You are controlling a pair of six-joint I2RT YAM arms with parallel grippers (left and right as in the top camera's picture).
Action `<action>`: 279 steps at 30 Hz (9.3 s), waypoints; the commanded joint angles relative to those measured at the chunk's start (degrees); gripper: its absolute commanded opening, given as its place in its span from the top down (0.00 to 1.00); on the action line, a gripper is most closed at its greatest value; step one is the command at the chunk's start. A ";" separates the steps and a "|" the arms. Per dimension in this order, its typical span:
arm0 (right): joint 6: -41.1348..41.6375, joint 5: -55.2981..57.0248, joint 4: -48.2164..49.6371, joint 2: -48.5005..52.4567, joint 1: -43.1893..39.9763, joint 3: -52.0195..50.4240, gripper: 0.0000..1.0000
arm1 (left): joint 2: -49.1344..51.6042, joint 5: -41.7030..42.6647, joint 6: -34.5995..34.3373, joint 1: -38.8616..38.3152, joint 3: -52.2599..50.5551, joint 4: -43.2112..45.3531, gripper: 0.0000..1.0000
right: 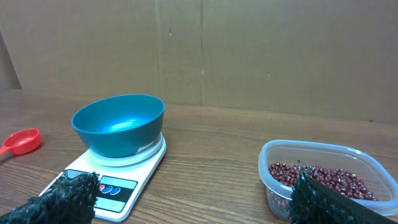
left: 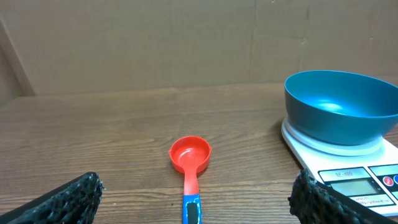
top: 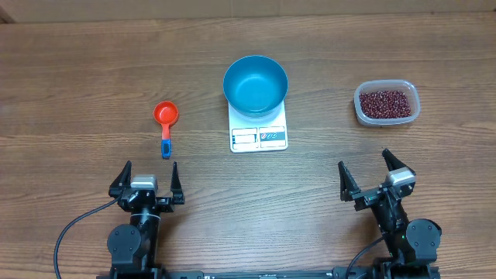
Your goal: Scoop item into bowl and weigh 150g on scale
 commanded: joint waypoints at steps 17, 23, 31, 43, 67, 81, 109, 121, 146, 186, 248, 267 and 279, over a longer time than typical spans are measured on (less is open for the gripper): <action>0.15 0.35 0.15 -0.61 -0.13 -0.61 0.00 | -0.55 -0.22 0.50 0.33 -0.22 -0.13 0.00; 0.15 0.35 0.15 -0.61 -0.13 -0.61 0.00 | -0.55 -0.24 0.48 0.33 -0.22 -0.13 0.00; 0.15 0.35 0.15 -0.61 -0.13 -0.61 0.00 | -0.55 -0.22 0.48 0.33 -0.22 -0.13 0.00; 0.15 0.35 0.15 -0.61 -0.13 -0.61 0.00 | -0.55 -0.22 0.50 0.33 -0.22 -0.13 0.01; 0.15 0.35 0.15 -0.61 -0.13 -0.61 0.00 | -0.55 -0.81 0.59 0.33 -0.22 -0.11 0.00; 0.15 0.35 0.15 -0.61 -0.13 -0.61 0.00 | -0.55 -1.18 0.72 0.33 -0.22 -0.13 0.00; 0.15 0.35 0.15 -0.61 -0.13 -0.61 0.00 | -0.50 -0.63 0.50 0.33 -0.22 -0.13 0.00; 0.15 0.35 0.15 -0.61 -0.13 -0.61 0.00 | -0.50 -0.66 0.24 0.33 -0.22 -0.15 0.00; 0.15 0.35 0.15 -0.61 -0.13 -0.61 0.00 | -0.50 -1.70 -3.37 0.33 -0.22 -0.13 0.00; 0.15 0.35 0.15 -0.61 -0.13 -0.61 0.00 | -0.50 -1.66 -3.37 0.33 -0.22 -0.13 0.00; 0.15 0.35 0.17 -0.61 -0.13 -0.61 0.00 | 67.76 -4.22 0.68 0.35 72.43 -52.89 0.00; 0.15 0.35 0.15 -0.61 -0.13 -0.61 0.00 | 101.09 -5.16 4.37 5.20 84.87 -53.02 0.00; 0.15 0.35 0.15 -0.61 -0.13 -0.61 0.00 | 107.65 -4.66 5.92 5.07 84.85 -46.93 0.00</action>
